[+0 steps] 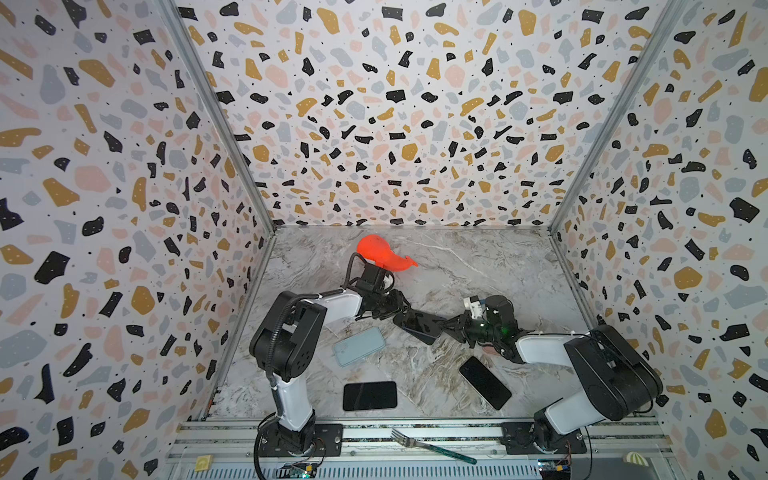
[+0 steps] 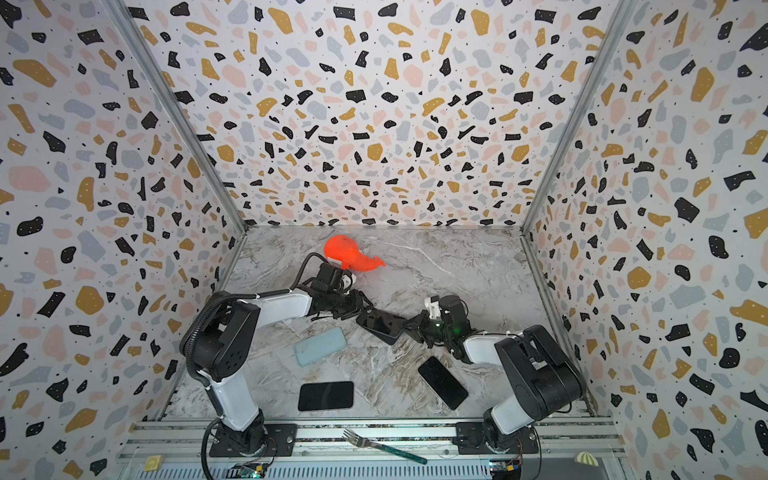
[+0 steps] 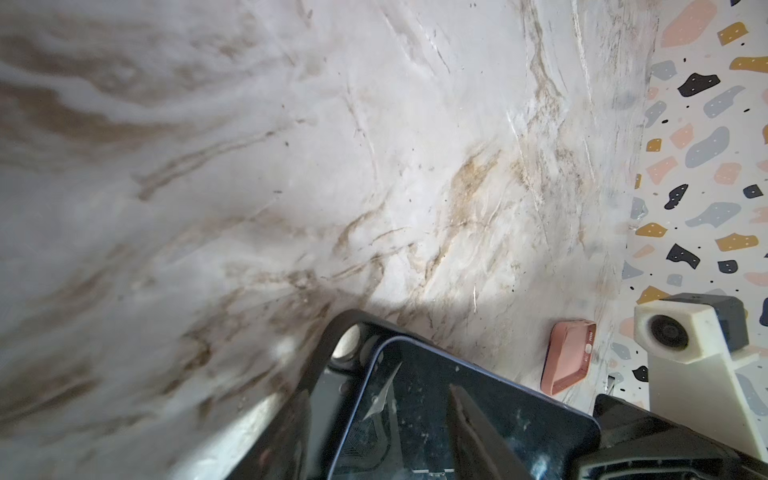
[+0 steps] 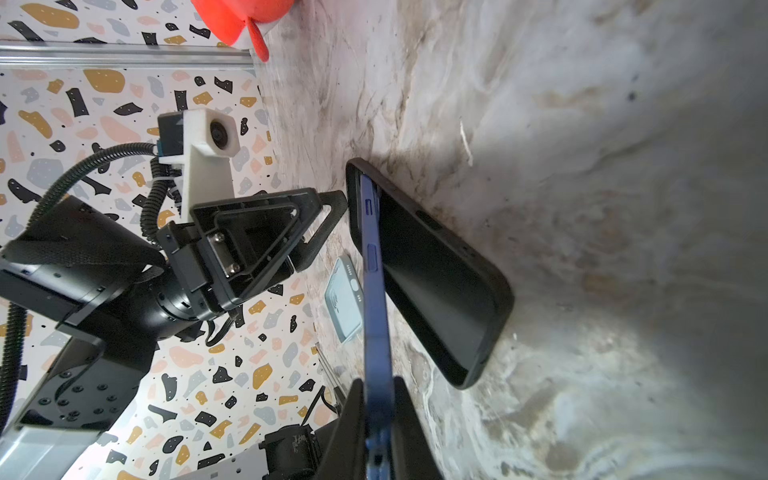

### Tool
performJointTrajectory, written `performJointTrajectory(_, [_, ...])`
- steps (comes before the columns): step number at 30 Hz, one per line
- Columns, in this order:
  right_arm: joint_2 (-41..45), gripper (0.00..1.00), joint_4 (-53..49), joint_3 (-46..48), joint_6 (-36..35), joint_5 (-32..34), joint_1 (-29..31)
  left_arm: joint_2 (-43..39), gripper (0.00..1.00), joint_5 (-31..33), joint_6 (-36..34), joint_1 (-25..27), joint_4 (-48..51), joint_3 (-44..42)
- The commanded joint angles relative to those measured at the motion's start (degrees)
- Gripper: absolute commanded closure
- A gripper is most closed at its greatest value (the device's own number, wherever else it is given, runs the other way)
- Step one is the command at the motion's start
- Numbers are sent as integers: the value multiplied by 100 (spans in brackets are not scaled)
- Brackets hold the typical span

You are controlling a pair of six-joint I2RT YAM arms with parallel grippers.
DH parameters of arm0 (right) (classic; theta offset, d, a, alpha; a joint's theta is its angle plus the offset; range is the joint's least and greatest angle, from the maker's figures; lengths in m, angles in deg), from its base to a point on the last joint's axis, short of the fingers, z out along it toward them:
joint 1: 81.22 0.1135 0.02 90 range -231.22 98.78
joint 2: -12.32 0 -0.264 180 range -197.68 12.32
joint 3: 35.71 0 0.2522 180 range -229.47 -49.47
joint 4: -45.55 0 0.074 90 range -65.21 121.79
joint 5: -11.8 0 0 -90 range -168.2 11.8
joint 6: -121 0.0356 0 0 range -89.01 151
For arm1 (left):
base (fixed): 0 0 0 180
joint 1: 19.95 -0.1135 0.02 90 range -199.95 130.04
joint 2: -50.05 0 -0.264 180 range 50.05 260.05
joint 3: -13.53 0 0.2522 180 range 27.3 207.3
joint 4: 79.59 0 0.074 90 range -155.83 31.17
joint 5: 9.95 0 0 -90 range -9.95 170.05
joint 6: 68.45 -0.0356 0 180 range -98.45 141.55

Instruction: Put the phone into the phone case

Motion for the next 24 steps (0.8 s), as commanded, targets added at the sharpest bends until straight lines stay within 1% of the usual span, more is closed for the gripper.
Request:
performJointTrajectory(1, [-166,100,-450,-111,17,216,73,85,45,-125,44,-24,-69,-119])
performJointTrajectory(15, [-382,100,-434,-173,96,269,155,77,47,-108,14,-33,-103,-172])
performJointTrajectory(21, [-379,100,-430,-165,79,278,162,-190,47,162,8,-187,-114,-173])
performJointTrajectory(24, [-383,100,-418,-156,78,278,158,-134,47,200,-17,-203,-75,-105])
